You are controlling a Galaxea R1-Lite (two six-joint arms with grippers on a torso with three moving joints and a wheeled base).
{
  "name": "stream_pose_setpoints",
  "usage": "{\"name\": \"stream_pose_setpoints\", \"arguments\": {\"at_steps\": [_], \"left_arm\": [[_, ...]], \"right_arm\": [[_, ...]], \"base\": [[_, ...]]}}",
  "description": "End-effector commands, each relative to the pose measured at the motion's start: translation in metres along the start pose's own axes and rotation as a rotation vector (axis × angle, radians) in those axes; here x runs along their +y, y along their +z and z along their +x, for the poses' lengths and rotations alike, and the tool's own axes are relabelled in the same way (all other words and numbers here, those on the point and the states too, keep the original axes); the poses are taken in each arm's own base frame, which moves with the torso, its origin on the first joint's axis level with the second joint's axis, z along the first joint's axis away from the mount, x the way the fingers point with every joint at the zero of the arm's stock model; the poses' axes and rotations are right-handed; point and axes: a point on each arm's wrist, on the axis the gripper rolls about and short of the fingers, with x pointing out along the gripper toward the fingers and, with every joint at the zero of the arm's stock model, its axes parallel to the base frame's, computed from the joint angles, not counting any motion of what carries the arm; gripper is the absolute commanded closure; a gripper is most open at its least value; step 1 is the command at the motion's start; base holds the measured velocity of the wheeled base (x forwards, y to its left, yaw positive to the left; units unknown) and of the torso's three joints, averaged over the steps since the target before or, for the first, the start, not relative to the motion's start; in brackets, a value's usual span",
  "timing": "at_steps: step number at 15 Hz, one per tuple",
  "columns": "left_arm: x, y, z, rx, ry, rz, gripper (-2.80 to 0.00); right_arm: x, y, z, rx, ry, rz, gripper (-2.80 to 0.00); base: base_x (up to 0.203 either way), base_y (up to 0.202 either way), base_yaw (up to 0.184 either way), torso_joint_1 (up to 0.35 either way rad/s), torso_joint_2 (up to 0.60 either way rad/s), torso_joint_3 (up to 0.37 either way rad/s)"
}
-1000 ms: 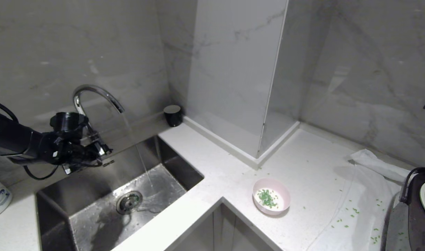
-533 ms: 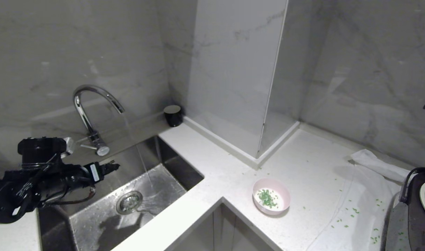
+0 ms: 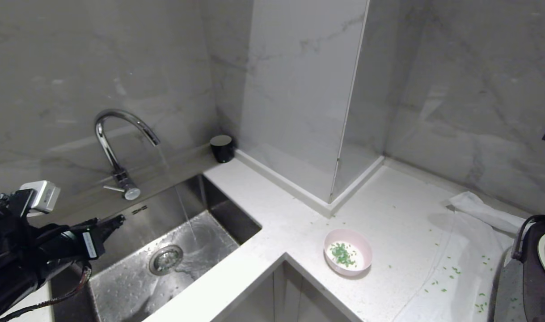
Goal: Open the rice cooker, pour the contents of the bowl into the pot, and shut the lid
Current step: Pick up the bowl on the table
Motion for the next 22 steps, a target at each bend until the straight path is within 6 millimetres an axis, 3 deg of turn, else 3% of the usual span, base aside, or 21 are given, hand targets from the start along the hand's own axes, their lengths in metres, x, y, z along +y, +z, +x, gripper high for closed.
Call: {"name": "stream_pose_setpoints", "arguments": {"at_steps": [1,6,14,17,20,22], "left_arm": [[-0.004,0.009,-0.037,-0.106,-0.014,0.011,0.0],[-0.013,0.008,-0.094,-0.255,-0.149,0.043,0.0],[-0.018,-0.001,-0.183,-0.407,-0.215,0.08,0.0],[-0.017,-0.021,-0.211,-0.458,-0.202,0.158,0.0],[-0.014,-0.043,-0.224,-0.433,-0.152,0.201,0.0],[-0.011,-0.053,-0.219,-0.413,-0.08,0.227,0.0]], "right_arm": [[0.0,0.0,0.0,0.0,0.002,0.0,0.0],[0.0,0.0,0.0,0.0,0.0,0.0,0.0],[0.0,0.0,0.0,0.0,0.001,0.0,0.0],[0.0,0.0,0.0,0.0,0.0,0.0,0.0],[0.0,0.0,0.0,0.0,0.001,0.0,0.0],[0.0,0.0,0.0,0.0,0.0,0.0,0.0]], "base": [[0.0,0.0,0.0,0.0,0.0,0.0],[0.0,0.0,0.0,0.0,0.0,0.0],[0.0,0.0,0.0,0.0,0.0,0.0],[0.0,0.0,0.0,0.0,0.0,0.0],[0.0,0.0,0.0,0.0,0.0,0.0],[0.0,0.0,0.0,0.0,0.0,0.0]]}}
